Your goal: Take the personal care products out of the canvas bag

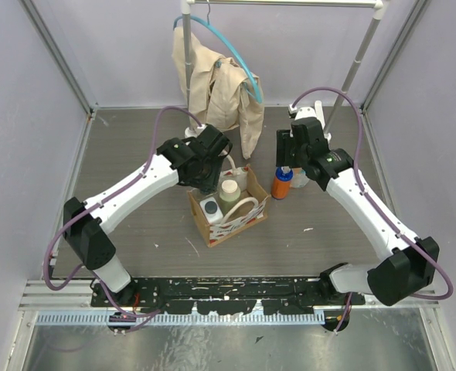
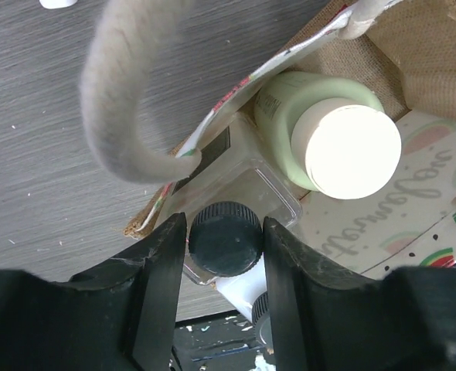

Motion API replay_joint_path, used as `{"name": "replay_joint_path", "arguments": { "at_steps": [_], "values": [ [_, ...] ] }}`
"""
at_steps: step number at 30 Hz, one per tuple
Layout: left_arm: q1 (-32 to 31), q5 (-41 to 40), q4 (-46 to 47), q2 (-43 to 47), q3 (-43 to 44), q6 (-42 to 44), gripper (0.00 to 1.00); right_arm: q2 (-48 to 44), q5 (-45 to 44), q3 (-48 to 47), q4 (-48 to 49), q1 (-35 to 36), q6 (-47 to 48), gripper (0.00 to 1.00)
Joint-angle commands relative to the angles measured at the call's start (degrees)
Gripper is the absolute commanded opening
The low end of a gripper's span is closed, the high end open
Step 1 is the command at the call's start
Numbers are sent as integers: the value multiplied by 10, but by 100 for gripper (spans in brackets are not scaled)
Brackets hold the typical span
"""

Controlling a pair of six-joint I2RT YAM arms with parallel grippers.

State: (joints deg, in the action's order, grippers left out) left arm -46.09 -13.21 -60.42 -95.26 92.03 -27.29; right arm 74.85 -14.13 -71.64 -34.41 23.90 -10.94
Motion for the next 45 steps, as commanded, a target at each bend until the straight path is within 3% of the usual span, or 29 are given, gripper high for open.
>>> {"name": "replay_joint_path", "arguments": {
  "at_steps": [1,4,7,13,21,25,26,29,32,36,45],
  "values": [
    [-7,11,0,-8,-8,-5,50,-26,-12,-13,13,0,-9,64],
    [-7,17,-5,-16,-11,-5,49,-27,-10,-13,12,0,-10,64],
    [-7,17,0,-21,-18,-7,57,-28,-8,-12,10,0,-10,64],
    [-8,42,12,-19,-28,-6,56,-33,-8,-10,8,0,-10,65],
    [-8,31,-4,-5,-21,-7,4,-38,4,-22,2,1,-12,65],
    [-8,8,-26,5,3,-3,0,-46,40,-44,-5,6,-7,65],
    [-8,2,-32,6,10,-3,5,-47,43,-50,-7,11,-5,65],
    [-8,-4,-39,5,17,-3,35,-49,44,-60,-14,21,-4,65],
    [-8,2,-44,2,14,-5,49,-52,41,-61,-14,23,-4,65],
    [-8,5,-53,1,7,-12,55,-53,36,-59,-14,23,-4,66],
    [-8,-5,-42,5,-2,-11,53,-51,39,-55,-13,23,-7,66]
  ]
}}
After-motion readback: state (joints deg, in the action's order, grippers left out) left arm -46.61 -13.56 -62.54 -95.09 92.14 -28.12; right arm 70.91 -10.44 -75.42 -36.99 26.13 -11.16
